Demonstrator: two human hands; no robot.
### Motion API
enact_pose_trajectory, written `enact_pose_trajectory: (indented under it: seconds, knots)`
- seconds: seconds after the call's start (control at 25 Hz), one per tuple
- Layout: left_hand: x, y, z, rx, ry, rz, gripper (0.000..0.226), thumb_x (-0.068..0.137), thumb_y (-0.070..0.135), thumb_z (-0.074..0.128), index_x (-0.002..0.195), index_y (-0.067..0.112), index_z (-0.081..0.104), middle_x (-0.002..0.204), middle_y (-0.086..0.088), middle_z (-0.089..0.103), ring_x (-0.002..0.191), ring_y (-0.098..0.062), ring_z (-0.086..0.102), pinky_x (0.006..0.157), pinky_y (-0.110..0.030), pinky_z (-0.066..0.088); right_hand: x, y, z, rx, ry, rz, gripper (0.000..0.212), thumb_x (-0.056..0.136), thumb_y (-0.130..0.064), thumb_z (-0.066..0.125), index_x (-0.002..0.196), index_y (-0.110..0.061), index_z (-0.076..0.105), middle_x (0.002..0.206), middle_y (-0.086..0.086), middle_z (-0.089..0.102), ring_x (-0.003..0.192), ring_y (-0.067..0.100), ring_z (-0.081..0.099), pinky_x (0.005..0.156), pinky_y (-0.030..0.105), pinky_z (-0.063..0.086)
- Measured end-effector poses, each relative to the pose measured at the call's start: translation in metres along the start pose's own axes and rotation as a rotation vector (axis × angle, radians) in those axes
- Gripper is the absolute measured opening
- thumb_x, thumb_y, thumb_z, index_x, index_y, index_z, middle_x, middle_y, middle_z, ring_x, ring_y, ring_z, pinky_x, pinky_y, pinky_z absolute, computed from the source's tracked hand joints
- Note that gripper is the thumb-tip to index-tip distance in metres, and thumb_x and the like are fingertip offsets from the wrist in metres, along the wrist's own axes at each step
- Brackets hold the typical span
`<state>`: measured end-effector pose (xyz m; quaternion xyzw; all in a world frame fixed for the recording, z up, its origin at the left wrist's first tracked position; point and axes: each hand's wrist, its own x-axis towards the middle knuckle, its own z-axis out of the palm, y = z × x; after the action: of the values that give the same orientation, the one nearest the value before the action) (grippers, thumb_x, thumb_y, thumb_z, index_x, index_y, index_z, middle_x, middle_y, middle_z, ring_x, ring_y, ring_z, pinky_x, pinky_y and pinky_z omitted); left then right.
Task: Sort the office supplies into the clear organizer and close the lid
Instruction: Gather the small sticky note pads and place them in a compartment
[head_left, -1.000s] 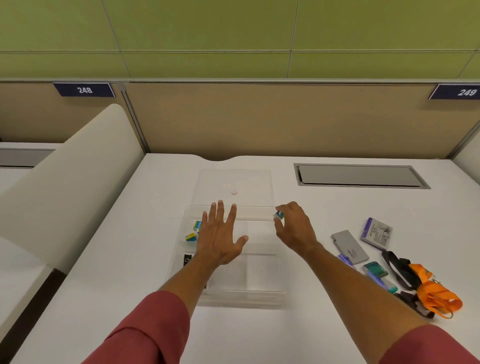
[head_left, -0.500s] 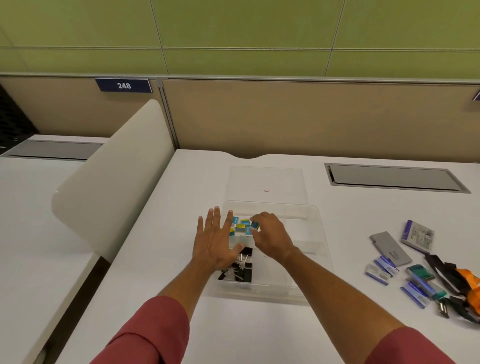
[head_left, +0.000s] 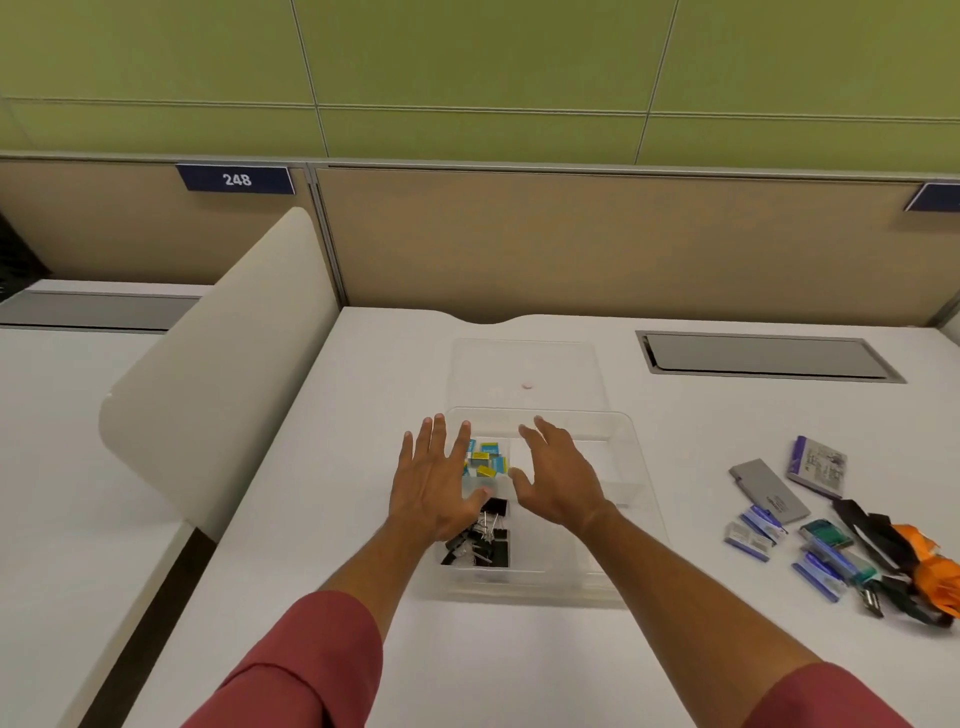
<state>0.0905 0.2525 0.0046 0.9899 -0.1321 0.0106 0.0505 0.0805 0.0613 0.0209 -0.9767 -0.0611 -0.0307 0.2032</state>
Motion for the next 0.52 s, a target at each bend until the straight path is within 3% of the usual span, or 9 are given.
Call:
enact_pose_trajectory:
  seconds: [0.28,0.52]
  knots:
    - [0.008,0.041,-0.001,-0.05,-0.004,0.121,0.09,0.082,0.071,0.03,0.151,0.029,-0.01,0.16,-0.012,-0.01,0.147,-0.029,-0.012,0.118,-0.048,-0.008,-0.043,0.038,-0.015,-0.208,0.047,0.089,0.075,0.09,-0.053,0.04,0.152,-0.016,0.019,0.161,0.013,0.012,0.148,0.027,0.011,0.119,0.038,0.009]
    - [0.004,0.098,0.007,-0.066,-0.017,0.232,0.088,0.084,0.07,0.031,0.151,0.028,-0.009,0.16,-0.013,-0.01,0.148,-0.03,-0.011,0.118,-0.048,-0.007,-0.091,0.078,-0.028,-0.235,0.061,0.257,0.077,0.09,-0.058,0.033,0.153,-0.019,0.009,0.162,0.011,0.004,0.149,0.027,0.004,0.119,0.039,0.0]
